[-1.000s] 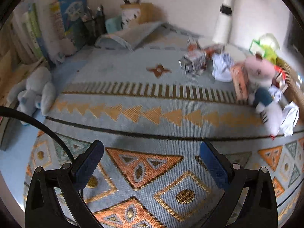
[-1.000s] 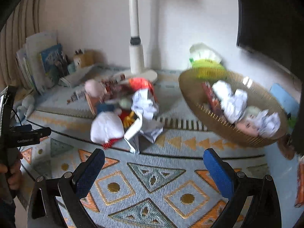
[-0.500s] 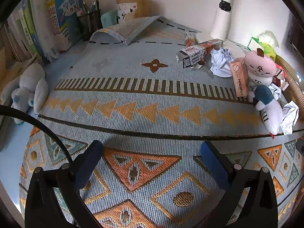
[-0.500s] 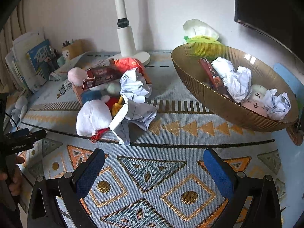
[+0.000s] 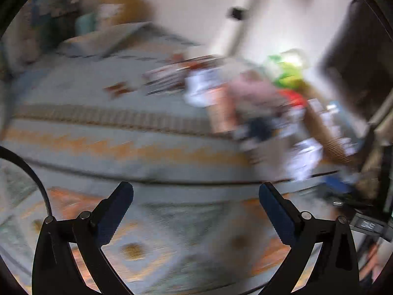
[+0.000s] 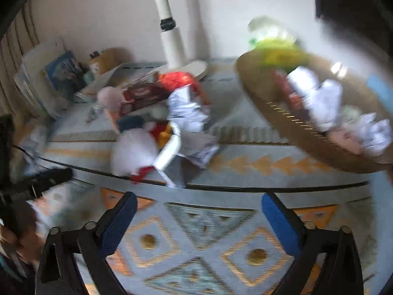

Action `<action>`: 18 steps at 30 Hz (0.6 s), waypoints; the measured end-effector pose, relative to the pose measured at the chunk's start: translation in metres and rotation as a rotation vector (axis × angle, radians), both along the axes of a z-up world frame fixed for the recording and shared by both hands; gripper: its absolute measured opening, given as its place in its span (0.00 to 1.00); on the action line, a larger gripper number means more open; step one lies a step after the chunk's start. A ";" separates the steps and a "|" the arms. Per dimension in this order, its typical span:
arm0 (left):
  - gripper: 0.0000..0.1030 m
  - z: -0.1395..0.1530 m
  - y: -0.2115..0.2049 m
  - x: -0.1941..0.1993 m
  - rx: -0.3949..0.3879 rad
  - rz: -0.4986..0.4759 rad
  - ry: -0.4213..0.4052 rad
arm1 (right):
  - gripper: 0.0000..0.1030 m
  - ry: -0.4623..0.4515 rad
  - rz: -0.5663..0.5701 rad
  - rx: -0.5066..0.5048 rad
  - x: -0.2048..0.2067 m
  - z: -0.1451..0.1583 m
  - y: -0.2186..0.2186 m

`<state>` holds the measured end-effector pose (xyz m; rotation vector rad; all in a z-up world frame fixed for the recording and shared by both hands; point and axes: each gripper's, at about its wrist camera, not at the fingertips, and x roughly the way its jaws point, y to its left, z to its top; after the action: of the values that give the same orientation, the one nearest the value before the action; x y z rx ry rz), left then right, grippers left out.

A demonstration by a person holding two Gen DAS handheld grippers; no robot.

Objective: Organize objects
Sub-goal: 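Move both open grippers back toward the pile of toys, then grasp blue-white plush toy with left gripper while right gripper grasps paper ball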

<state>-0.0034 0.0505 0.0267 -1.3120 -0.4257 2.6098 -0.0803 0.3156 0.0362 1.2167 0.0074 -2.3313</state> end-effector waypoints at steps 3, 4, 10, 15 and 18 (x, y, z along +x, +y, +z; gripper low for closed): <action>0.99 0.001 0.024 -0.016 0.011 -0.031 0.016 | 0.85 -0.081 -0.052 -0.082 -0.022 0.007 0.002; 0.99 -0.001 0.029 -0.021 0.007 -0.035 0.018 | 0.81 -0.088 -0.065 -0.090 -0.027 0.007 0.001; 0.99 -0.010 0.043 -0.036 0.012 -0.007 0.017 | 0.57 -0.143 -0.047 -0.099 -0.050 -0.004 -0.021; 0.99 -0.012 0.059 -0.053 -0.007 -0.004 0.015 | 0.36 -0.165 -0.063 -0.158 -0.058 -0.014 -0.015; 0.94 -0.016 0.072 -0.059 -0.037 -0.008 0.014 | 0.30 -0.167 -0.070 -0.213 -0.055 -0.013 -0.001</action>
<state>-0.0624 0.1225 0.0104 -1.3035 -0.3716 2.6307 -0.1351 0.3143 0.0233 1.3161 -0.3372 -2.2142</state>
